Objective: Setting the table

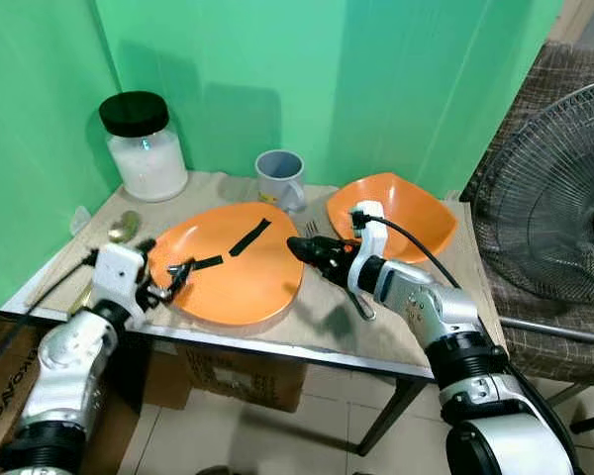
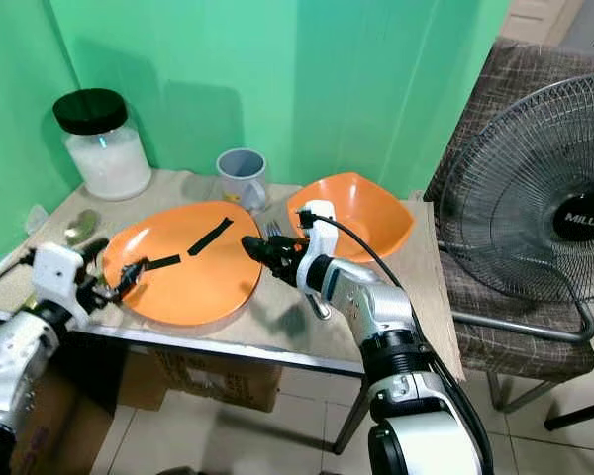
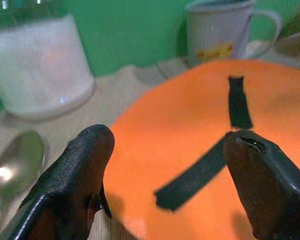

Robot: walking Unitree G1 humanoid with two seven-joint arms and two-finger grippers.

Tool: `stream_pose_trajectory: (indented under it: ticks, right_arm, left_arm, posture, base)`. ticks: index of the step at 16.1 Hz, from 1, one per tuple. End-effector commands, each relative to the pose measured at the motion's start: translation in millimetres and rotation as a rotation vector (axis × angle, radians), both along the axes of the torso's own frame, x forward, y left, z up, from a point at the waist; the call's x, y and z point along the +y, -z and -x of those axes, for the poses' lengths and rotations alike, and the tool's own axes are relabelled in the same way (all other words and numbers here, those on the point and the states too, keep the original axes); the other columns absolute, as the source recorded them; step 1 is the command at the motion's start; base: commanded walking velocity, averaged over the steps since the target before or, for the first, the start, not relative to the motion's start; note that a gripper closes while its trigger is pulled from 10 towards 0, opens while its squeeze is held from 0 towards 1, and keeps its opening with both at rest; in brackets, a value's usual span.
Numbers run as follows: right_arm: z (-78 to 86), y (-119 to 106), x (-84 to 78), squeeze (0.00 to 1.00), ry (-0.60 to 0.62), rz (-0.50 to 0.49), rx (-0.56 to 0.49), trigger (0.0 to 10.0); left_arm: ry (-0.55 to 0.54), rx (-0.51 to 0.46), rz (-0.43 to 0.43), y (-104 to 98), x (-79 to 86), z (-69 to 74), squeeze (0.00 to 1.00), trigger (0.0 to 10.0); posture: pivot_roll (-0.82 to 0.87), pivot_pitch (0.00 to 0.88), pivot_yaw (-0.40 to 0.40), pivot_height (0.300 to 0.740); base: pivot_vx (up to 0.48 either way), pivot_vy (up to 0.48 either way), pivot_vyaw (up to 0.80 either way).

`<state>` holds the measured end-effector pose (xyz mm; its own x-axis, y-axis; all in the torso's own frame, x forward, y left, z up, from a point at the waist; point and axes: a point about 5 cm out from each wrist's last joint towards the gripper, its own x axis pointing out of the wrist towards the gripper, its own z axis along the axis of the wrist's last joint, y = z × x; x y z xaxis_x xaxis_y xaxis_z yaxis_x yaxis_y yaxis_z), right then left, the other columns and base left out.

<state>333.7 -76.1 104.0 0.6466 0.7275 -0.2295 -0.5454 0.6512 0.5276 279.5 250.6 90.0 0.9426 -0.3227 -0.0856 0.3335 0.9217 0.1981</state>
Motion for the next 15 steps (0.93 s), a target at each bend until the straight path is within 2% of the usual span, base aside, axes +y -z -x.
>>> stream_pose_trajectory:
  ticks: [1,2,3,5,7,10,15]
  right_arm:
    - [0.1,-6,-0.9,0.0,-0.013,-0.025,-0.021,10.0]
    - [0.8,-6,-0.5,0.0,-0.021,-0.028,-0.023,10.0]
    - [3.1,-6,0.4,0.0,-0.043,-0.028,-0.027,10.0]
    - [4.6,-4,1.0,0.0,-0.05,-0.026,-0.022,10.0]
    - [9.0,0,3.7,0.0,-0.083,-0.019,-0.013,10.0]
    - [10.3,2,4.8,0.0,-0.085,-0.008,-0.002,10.0]
    - [5.4,8,-2.6,0.0,-0.034,0.032,0.04,10.0]
  left_arm:
    - [0.04,-0.012,0.012,-9,-3.5,-0.7,0.0,10.0]
    - [0.072,-0.008,0.016,-12,-6.7,0.0,0.0,10.0]
    - [0.199,0.068,-0.018,-8,-16.9,9.0,0.0,10.0]
    - [0.243,0.146,-0.05,1,-16.4,16.5,0.0,10.0]
    - [0.193,0.194,-0.116,13,-8.6,18.7,0.0,10.0]
    - [0.144,0.261,-0.131,25,-3.3,22.4,0.0,10.0]
    - [0.145,0.331,-0.168,43,-2.5,33.8,0.0,10.0]
  posture:
    - [0.02,0.0,-0.03,0.74]
    - [0.02,0.0,-0.029,0.74]
    - [0.02,0.0,-0.025,0.74]
    - [0.03,0.0,-0.02,0.74]
    - [0.03,0.0,-0.022,0.74]
    - [0.03,0.0,-0.027,0.74]
    - [0.04,0.0,-0.033,0.74]
  base:
    - [0.0,0.0,0.0]
    - [0.0,0.0,0.0]
    - [0.0,0.0,0.0]
    - [0.0,0.0,0.0]
    - [0.0,0.0,0.0]
    - [0.0,0.0,0.0]
    - [0.0,0.0,0.0]
